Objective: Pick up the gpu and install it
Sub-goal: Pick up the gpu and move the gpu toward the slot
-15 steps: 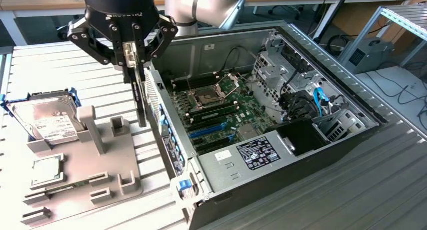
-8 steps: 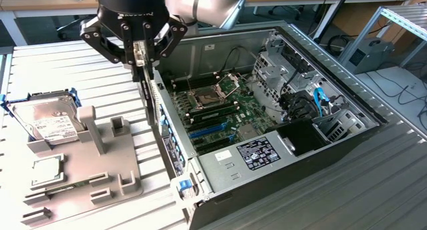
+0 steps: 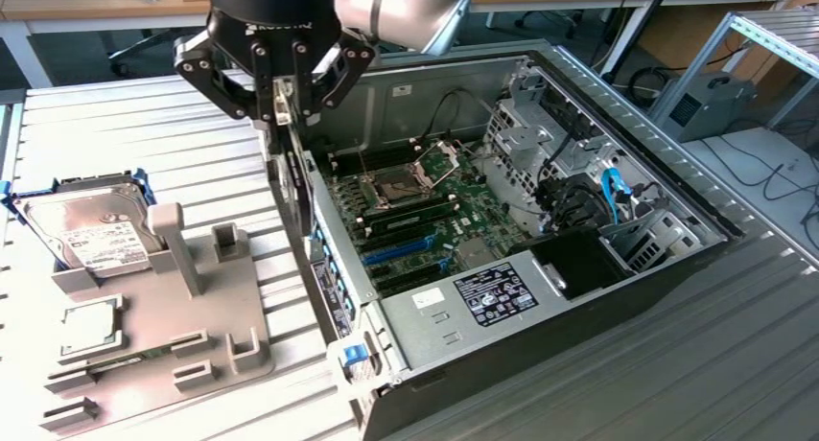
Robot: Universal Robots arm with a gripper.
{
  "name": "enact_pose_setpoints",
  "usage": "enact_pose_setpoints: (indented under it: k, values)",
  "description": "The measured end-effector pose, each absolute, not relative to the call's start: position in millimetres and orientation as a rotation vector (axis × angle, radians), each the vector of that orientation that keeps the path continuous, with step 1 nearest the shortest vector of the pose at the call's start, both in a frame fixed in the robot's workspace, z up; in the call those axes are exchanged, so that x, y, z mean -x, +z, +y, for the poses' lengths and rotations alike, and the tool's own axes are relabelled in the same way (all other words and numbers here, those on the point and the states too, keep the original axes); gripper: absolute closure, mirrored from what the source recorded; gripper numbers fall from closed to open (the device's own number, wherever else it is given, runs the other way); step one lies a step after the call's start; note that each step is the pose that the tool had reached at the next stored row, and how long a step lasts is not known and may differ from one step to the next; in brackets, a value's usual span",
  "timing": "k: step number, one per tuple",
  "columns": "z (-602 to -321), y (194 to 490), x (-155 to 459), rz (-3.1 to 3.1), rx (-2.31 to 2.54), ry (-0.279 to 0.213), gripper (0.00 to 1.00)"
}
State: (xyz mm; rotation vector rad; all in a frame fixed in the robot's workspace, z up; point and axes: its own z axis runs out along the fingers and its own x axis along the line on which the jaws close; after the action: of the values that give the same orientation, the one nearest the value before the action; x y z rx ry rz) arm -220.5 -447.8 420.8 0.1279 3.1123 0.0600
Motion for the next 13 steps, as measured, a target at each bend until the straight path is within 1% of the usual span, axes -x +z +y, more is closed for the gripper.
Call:
enact_pose_setpoints:
  k: [13]
  values:
    - [-447, 421, 199, 3.112, -0.128, 0.060, 0.73]
